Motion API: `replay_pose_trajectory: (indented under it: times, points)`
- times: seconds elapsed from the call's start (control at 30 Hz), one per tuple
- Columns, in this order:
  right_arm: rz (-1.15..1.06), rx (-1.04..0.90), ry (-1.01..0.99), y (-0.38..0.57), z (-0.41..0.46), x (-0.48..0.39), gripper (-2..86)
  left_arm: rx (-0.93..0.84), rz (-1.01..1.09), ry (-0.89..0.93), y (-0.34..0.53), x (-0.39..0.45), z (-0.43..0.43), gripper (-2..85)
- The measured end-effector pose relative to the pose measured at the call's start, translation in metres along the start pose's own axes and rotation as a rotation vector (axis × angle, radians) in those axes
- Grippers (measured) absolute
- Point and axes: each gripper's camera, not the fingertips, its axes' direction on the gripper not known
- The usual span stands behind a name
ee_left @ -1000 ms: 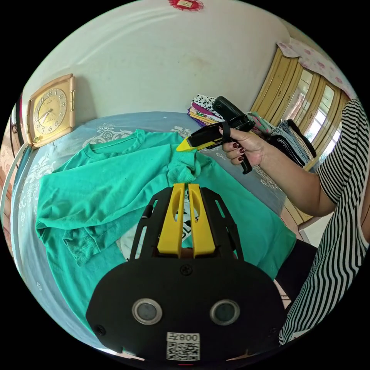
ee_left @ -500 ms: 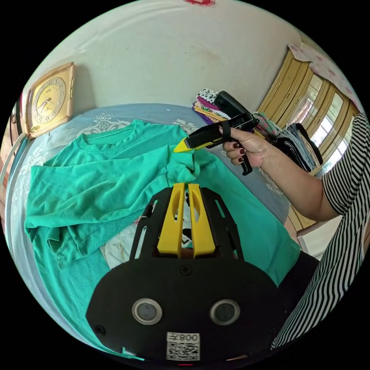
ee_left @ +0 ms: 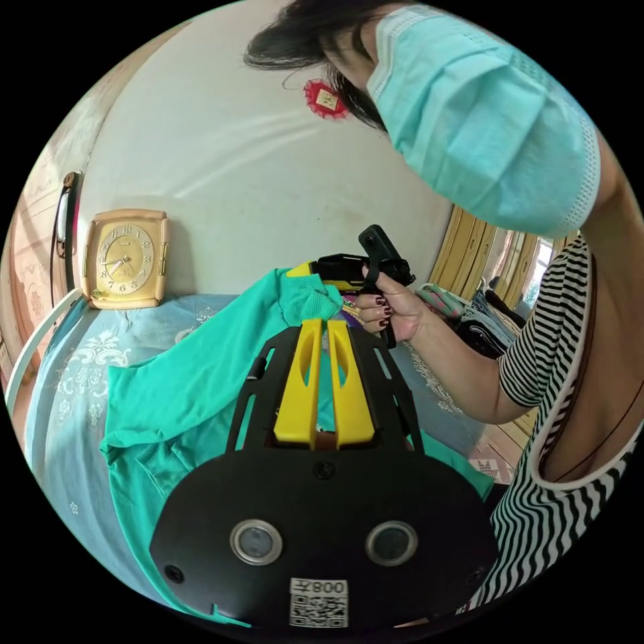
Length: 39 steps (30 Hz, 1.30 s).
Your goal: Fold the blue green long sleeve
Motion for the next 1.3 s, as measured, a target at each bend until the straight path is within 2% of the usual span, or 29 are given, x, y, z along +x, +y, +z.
replay_pose_trajectory:
  times: [0.13, 0.23, 0.3, 0.4, 0.5, 0.57, 0.63, 0.77, 0.9, 1.03, 1.2, 1.3]
  points:
    - [0.189, -0.125, 0.239, 0.061, 0.019, 0.064, 1.2, -0.22, -0.066, 0.038, 0.013, -0.018, 0.046, 1.5]
    - [0.405, -0.258, 0.303, 0.12, 0.046, 0.138, 1.5, -0.36, -0.127, 0.059, 0.022, -0.036, 0.063, 1.4]
    - [0.469, -0.275, 0.296, 0.143, 0.053, 0.158, 2.0, -0.358, -0.133, 0.076, 0.015, -0.045, 0.051, 1.6]
    - [0.475, -0.204, 0.305, 0.154, 0.045, 0.158, 3.0, -0.33, -0.14, 0.006, -0.005, -0.072, 0.017, 2.4]
    - [0.43, -0.106, 0.404, 0.147, 0.035, 0.143, 5.0, -0.299, -0.261, -0.143, -0.024, -0.13, -0.026, 3.7]
    - [0.372, -0.047, 0.416, 0.133, 0.04, 0.135, 6.2, -0.24, -0.453, -0.236, -0.028, -0.188, -0.062, 5.5]
    - [0.243, -0.04, 0.367, 0.1, 0.074, 0.13, 6.8, -0.205, -0.605, -0.242, -0.027, -0.229, -0.084, 7.9]
    - [0.08, -0.125, 0.301, 0.038, 0.164, 0.142, 7.1, -0.081, -0.913, -0.13, -0.014, -0.3, -0.115, 10.8]
    - [-0.027, -0.252, 0.228, -0.023, 0.268, 0.158, 7.2, -0.01, -1.006, -0.069, -0.021, -0.331, -0.129, 10.0]
    - [-0.053, -0.333, 0.215, -0.054, 0.342, 0.172, 7.3, 0.038, -1.062, 0.012, -0.027, -0.358, -0.138, 4.6]
    - [-0.066, -0.454, 0.309, -0.054, 0.401, 0.187, 6.9, 0.063, -1.062, 0.033, -0.035, -0.364, -0.154, 1.7]
    - [-0.076, -0.474, 0.293, -0.048, 0.414, 0.187, 4.0, 0.051, -1.031, 0.024, -0.042, -0.361, -0.163, 1.2]
